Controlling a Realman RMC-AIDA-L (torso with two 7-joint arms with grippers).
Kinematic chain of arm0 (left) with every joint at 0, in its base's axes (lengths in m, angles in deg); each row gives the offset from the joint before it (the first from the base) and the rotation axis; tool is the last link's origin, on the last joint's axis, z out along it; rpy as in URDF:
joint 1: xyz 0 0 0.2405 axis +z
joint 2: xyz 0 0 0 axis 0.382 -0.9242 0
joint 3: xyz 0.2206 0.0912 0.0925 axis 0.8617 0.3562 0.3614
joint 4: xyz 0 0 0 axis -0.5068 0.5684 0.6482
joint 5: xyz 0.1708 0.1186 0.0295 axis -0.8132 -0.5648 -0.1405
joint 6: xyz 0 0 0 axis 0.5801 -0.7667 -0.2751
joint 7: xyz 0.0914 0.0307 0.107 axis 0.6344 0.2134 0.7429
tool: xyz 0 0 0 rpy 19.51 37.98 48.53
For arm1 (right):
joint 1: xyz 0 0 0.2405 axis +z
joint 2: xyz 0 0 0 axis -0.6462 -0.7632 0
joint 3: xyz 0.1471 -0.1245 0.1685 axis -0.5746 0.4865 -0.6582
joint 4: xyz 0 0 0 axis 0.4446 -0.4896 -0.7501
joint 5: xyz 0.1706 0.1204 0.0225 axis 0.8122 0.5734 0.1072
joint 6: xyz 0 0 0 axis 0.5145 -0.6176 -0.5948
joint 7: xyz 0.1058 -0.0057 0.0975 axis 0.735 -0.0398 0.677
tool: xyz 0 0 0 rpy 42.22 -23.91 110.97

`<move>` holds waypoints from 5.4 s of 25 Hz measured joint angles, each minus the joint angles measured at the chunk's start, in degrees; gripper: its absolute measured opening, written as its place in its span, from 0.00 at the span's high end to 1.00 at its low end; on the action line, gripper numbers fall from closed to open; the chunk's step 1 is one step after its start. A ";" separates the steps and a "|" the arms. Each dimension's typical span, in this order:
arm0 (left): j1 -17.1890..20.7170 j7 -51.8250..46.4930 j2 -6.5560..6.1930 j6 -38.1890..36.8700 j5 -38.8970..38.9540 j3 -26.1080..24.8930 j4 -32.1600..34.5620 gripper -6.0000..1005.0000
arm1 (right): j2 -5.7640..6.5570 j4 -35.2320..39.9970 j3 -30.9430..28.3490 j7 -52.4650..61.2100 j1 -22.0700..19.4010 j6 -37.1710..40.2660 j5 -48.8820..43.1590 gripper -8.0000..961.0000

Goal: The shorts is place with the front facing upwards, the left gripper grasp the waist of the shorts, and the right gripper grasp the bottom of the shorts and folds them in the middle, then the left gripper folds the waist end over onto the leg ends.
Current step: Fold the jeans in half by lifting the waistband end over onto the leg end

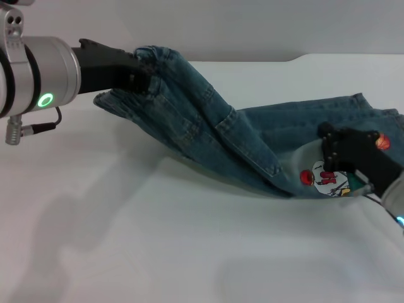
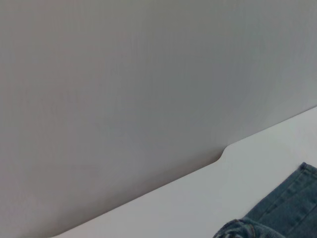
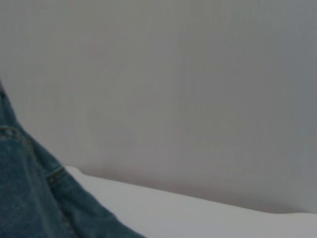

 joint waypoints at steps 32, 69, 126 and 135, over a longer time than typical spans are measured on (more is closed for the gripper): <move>-4.09 9.31 0.17 -10.36 16.02 0.74 6.39 0.95 | -0.09 -0.36 29.87 8.90 18.02 16.86 13.48 0.99; -7.39 21.11 0.29 -13.14 30.12 2.33 6.92 0.94 | -0.16 -1.38 28.04 5.93 16.73 20.91 23.08 0.99; -8.28 33.73 0.51 -43.09 37.74 23.34 25.56 0.91 | 0.08 4.34 -6.50 -12.50 -6.99 -3.40 24.26 0.99; -8.64 33.78 0.51 -45.13 37.79 26.35 25.54 0.80 | 0.08 3.65 -6.51 -12.50 -8.16 -5.14 23.75 0.99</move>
